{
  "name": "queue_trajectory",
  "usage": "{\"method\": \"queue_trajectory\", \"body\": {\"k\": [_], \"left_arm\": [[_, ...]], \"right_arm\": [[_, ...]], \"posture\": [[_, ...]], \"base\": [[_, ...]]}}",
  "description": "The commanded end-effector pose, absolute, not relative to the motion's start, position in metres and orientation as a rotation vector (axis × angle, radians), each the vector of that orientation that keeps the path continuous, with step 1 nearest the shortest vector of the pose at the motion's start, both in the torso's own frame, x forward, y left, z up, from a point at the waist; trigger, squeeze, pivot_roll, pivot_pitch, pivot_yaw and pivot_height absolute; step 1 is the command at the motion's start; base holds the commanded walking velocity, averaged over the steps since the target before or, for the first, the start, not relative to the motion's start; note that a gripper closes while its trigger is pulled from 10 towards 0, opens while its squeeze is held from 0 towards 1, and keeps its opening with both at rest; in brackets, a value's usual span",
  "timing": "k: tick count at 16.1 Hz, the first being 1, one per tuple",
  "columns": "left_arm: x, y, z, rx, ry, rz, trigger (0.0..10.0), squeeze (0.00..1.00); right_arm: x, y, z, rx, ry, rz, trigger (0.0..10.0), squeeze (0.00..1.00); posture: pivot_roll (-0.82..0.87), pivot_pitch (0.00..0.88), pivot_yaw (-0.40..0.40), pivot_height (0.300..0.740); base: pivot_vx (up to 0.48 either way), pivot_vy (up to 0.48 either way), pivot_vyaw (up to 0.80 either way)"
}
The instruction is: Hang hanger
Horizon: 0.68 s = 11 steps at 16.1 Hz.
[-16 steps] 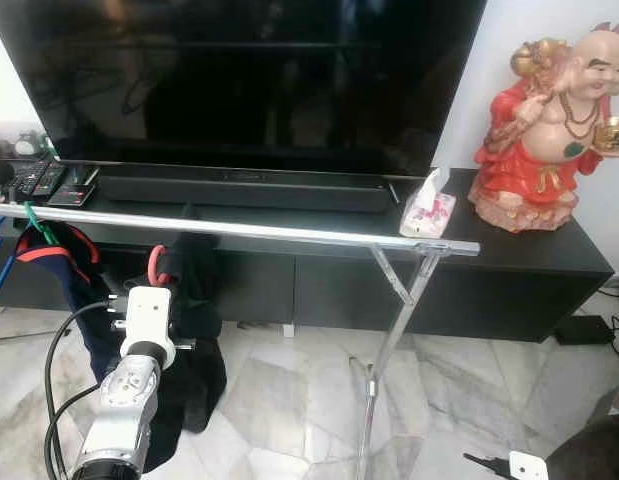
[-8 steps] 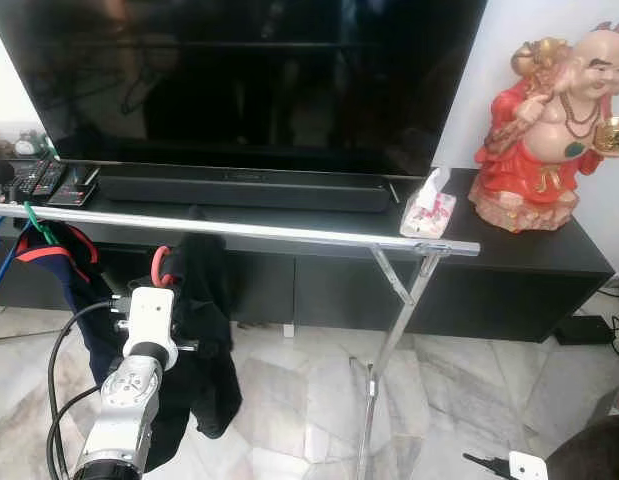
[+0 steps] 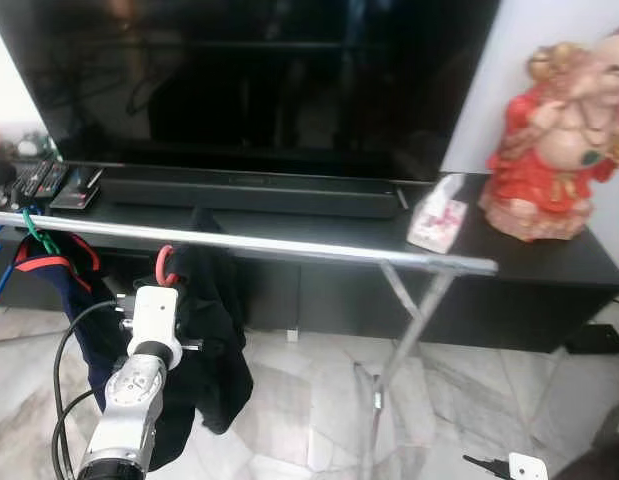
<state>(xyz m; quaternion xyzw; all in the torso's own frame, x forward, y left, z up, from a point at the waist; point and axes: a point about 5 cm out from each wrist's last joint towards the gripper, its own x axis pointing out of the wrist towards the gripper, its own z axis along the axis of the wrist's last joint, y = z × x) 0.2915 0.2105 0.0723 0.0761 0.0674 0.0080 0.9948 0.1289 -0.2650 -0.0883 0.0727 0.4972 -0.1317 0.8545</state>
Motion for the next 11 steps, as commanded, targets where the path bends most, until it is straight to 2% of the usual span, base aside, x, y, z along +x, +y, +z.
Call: {"method": "queue_trajectory", "body": {"k": [1, 8, 11], "left_arm": [[0.2984, 0.2058, 0.0881, 0.154, 0.057, -0.002, 10.0, 0.0], [0.298, 0.2031, 0.0879, 0.152, 0.054, -0.011, 10.0, 0.0], [0.297, 0.2022, 0.0867, 0.154, 0.064, -0.022, 10.0, 0.0]], "right_arm": [[0.1287, -0.266, -0.0881, 0.146, 1.05, -0.277, 10.0, 0.0], [0.1292, -0.2665, -0.0878, 0.143, 1.052, -0.276, 10.0, 0.0], [0.1294, -0.2665, -0.0878, 0.143, 1.053, -0.274, 10.0, 0.0]], "posture": [[-0.05, 0.0, -0.037, 0.74], [-0.05, 0.0, -0.041, 0.74], [-0.05, 0.0, -0.044, 0.74]], "base": [[0.281, 0.0, 0.0], [0.281, 0.0, 0.0], [0.0, 0.0, 0.0]]}}
